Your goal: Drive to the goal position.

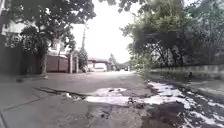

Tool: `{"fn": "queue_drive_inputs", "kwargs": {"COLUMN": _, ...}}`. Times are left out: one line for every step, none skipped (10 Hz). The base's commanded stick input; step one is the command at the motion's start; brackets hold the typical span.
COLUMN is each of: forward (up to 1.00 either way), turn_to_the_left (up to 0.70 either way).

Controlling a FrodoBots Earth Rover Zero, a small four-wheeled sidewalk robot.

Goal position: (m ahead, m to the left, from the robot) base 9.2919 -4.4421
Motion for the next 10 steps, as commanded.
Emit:
{"fn": "queue_drive_inputs", "kwargs": {"forward": 0.00, "turn_to_the_left": 1.00}}
{"fn": "queue_drive_inputs", "kwargs": {"forward": 0.16, "turn_to_the_left": 0.85}}
{"fn": "queue_drive_inputs", "kwargs": {"forward": 0.65, "turn_to_the_left": 0.55}}
{"fn": "queue_drive_inputs", "kwargs": {"forward": 1.00, "turn_to_the_left": 0.40}}
{"fn": "queue_drive_inputs", "kwargs": {"forward": 1.00, "turn_to_the_left": 0.40}}
{"fn": "queue_drive_inputs", "kwargs": {"forward": 1.00, "turn_to_the_left": 0.40}}
{"fn": "queue_drive_inputs", "kwargs": {"forward": 1.00, "turn_to_the_left": 0.40}}
{"fn": "queue_drive_inputs", "kwargs": {"forward": 1.00, "turn_to_the_left": 0.40}}
{"fn": "queue_drive_inputs", "kwargs": {"forward": 1.00, "turn_to_the_left": 0.40}}
{"fn": "queue_drive_inputs", "kwargs": {"forward": 1.00, "turn_to_the_left": 0.40}}
